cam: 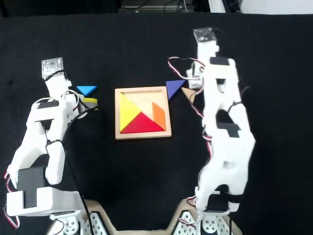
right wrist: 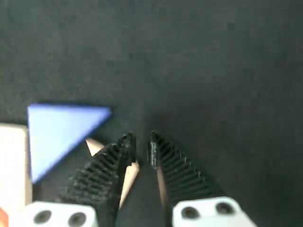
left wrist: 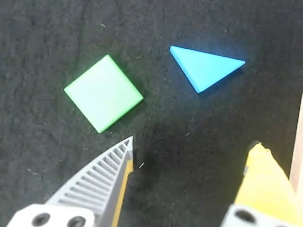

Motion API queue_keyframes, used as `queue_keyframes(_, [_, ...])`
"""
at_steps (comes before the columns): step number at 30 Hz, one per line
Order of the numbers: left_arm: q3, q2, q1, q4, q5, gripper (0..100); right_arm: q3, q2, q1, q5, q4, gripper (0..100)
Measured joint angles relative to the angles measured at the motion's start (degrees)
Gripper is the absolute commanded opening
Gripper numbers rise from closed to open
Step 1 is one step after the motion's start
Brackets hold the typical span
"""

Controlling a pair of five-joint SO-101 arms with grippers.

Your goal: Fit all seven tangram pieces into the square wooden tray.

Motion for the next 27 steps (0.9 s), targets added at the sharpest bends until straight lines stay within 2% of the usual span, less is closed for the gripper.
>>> queue_keyframes(11, [0.0,0.0,0.3,-0.1,0.0,36,-25.8,16.3,-4.1,4.5,21.0,1.1])
queue_keyframes(15, [0.0,0.0,0.4,-0.1,0.0,36,-30.9,19.4,-6.9,9.4,30.1,1.1])
queue_keyframes(20, [0.0,0.0,0.4,-0.1,0.0,36,-32.6,20.7,-8.4,13.5,39.6,1.1])
queue_keyframes(27, [0.0,0.0,0.4,-0.1,0.0,36,-24.5,14.7,-7.1,17.8,40.1,1.1])
